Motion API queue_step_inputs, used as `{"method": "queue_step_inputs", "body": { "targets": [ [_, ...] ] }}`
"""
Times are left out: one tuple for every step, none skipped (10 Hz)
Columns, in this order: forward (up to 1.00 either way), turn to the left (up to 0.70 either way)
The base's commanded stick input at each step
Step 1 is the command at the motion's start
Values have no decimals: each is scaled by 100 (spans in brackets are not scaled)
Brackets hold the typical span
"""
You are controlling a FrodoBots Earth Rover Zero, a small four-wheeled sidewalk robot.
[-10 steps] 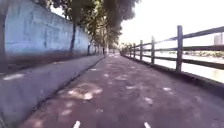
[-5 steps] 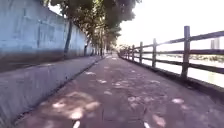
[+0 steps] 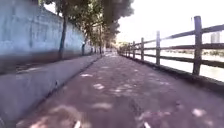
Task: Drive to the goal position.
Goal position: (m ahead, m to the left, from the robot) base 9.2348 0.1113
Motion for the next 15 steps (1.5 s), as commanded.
{"method": "queue_step_inputs", "body": {
  "targets": [
    [85, 0],
    [85, 0],
    [85, 0],
    [85, 0],
    [85, 0],
    [85, 0],
    [85, 0],
    [85, 0],
    [85, 0],
    [85, 0],
    [85, 0],
    [85, 0],
    [85, 0],
    [85, 0],
    [85, 0]
  ]
}}
